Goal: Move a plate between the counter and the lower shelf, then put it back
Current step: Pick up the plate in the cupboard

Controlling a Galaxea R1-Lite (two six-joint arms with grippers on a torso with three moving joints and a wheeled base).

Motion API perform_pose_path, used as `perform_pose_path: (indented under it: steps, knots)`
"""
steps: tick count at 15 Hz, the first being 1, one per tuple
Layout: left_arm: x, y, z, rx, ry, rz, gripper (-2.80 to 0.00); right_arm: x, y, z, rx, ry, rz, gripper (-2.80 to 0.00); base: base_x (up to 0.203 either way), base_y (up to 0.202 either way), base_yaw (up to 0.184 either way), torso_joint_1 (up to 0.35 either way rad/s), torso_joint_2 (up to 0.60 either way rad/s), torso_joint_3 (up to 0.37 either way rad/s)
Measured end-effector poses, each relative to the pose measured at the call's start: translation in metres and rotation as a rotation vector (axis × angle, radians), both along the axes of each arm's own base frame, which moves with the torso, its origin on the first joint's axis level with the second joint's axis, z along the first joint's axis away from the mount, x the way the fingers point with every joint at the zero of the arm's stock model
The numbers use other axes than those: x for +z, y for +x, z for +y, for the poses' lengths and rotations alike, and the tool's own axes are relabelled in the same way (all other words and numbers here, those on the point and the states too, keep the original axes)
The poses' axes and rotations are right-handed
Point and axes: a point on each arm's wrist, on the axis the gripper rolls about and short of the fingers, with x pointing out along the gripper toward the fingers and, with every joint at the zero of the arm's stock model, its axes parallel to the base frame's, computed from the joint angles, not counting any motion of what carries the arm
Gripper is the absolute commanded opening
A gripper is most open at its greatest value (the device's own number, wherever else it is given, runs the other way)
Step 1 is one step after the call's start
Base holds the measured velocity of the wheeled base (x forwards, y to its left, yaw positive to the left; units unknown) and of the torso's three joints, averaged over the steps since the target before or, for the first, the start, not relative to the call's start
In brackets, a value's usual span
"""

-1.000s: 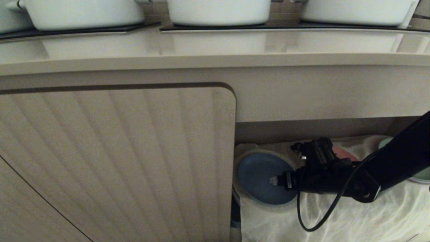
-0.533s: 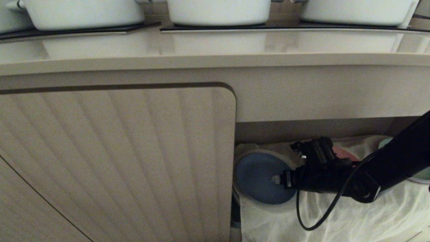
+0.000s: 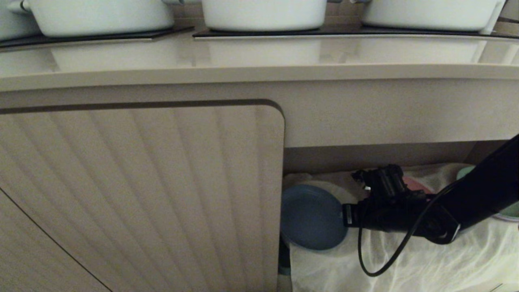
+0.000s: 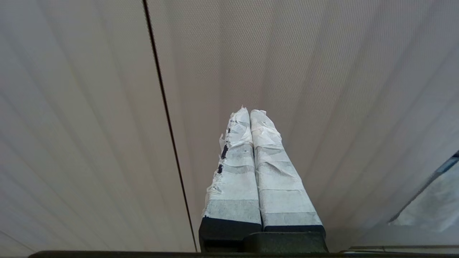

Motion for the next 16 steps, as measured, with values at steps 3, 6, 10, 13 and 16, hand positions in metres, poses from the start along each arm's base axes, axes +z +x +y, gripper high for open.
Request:
perform_pose_path:
  steps: [3, 6, 10, 13, 16]
  knots:
    - [0.000, 0.000, 0.000, 0.000, 0.000, 0.000, -2.80, 0.000, -0.001, 0.000, 0.001, 0.000, 0.000, -2.80, 0.000, 0.000, 0.000, 0.000, 0.00, 0.000]
    - [0.000, 0.000, 0.000, 0.000, 0.000, 0.000, -2.80, 0.000, -0.001, 0.000, 0.001, -0.003, 0.002, -2.80, 0.000, 0.000, 0.000, 0.000, 0.00, 0.000]
    - [0.000, 0.000, 0.000, 0.000, 0.000, 0.000, -2.80, 0.002, -0.007, -0.003, -0.001, -0.007, 0.009, -2.80, 0.000, 0.000, 0.000, 0.000, 0.00, 0.000]
    - [0.000, 0.000, 0.000, 0.000, 0.000, 0.000, -2.80, 0.003, -0.015, -0.006, -0.001, -0.009, 0.015, -2.80, 0.000, 0.000, 0.000, 0.000, 0.00, 0.000]
    - [0.000, 0.000, 0.000, 0.000, 0.000, 0.000, -2.80, 0.007, -0.022, -0.009, -0.003, -0.009, 0.014, -2.80, 0.000, 0.000, 0.000, 0.000, 0.00, 0.000]
